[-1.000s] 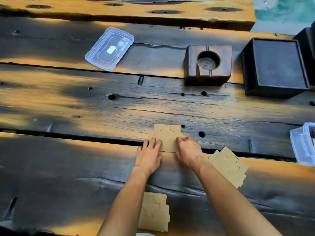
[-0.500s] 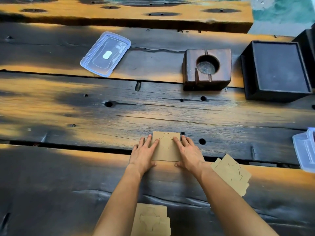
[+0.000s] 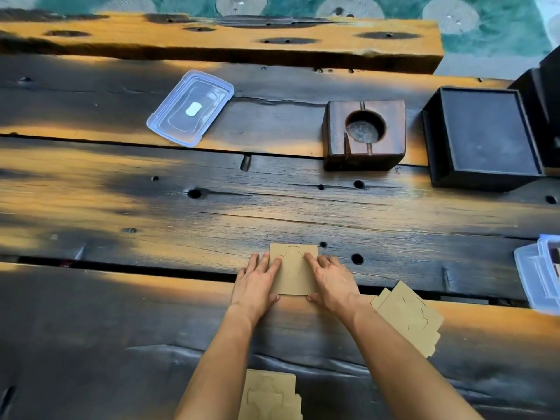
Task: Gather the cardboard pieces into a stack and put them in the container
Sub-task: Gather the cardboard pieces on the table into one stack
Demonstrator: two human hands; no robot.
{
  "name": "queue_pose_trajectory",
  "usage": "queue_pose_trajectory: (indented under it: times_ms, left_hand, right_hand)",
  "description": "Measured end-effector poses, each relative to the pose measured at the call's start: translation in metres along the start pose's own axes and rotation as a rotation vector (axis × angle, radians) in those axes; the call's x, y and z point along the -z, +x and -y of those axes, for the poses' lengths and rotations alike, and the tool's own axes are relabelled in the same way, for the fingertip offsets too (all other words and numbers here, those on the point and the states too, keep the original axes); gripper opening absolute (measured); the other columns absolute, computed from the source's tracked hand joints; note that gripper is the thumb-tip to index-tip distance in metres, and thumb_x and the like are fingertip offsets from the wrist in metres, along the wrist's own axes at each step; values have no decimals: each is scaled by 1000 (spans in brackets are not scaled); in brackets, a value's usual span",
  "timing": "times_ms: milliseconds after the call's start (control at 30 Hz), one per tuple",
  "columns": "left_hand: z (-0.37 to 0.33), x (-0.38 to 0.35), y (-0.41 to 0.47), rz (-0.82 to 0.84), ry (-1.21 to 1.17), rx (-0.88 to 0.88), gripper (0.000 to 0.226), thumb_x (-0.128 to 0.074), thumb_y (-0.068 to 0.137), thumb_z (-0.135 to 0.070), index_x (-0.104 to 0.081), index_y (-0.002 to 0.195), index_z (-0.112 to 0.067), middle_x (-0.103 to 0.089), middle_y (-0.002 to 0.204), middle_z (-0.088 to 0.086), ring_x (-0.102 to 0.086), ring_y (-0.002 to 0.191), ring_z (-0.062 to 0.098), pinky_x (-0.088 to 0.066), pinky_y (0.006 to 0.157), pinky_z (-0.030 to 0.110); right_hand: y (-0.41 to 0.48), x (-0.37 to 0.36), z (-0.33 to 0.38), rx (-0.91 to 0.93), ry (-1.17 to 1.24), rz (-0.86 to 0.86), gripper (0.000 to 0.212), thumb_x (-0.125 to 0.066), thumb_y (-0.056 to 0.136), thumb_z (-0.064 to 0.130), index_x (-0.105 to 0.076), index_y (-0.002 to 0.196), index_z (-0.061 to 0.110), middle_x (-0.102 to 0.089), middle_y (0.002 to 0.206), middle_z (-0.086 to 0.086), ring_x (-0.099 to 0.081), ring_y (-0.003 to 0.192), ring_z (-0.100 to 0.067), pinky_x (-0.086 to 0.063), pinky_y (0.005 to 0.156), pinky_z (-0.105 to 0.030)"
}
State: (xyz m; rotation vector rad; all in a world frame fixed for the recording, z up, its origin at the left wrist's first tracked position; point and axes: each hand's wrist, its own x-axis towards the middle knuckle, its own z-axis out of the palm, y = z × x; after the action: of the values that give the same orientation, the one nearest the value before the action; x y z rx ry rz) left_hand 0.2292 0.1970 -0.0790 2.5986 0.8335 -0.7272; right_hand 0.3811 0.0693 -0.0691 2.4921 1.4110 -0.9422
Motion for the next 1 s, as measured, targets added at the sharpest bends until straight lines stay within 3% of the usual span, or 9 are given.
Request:
queue_pose_trajectory:
  times_ms: [200,533,667,1000]
  left_hand:
    - [2,-3,-14,-24,45,-23,95,-76,86,-48,-19,159,-29,-30,162,4,-11,156,29,-30,119,45]
    - [10,-22,-72,-31,16,-10,94,-75,86,-48,-19,159,-29,-28,163,6,-12,156,30,-30,120,45]
    - [14,-33,-102,-48,36,-21,90,-75,85,-48,-24,156,-28,-35,155,5,-22,150,28,-36,112,42]
    - [23,-69,-166,24,49,-31,91,-74,85,-50,-22,157,-27,-36,154,4,-24,148,28,-35,113,43]
  right_hand:
    - [-17,-4,6,3,-3,4,110,-82,79,45,-10,159,21,-44,149,-6,-36,137,-29,-41,107,-46]
    - [-63,-20,34,24,-16,-27,111,-81,79,46,-10,160,19,-42,149,-9,-37,136,-31,-40,110,-42]
    - [-89,-36,50,28,-14,-25,108,-79,79,46,-12,159,18,-43,148,-9,-39,134,-31,-41,108,-42]
    - [-142,-81,80,52,-21,18,101,-76,82,46,-15,157,19,-43,144,-12,-40,133,-33,-40,107,-44]
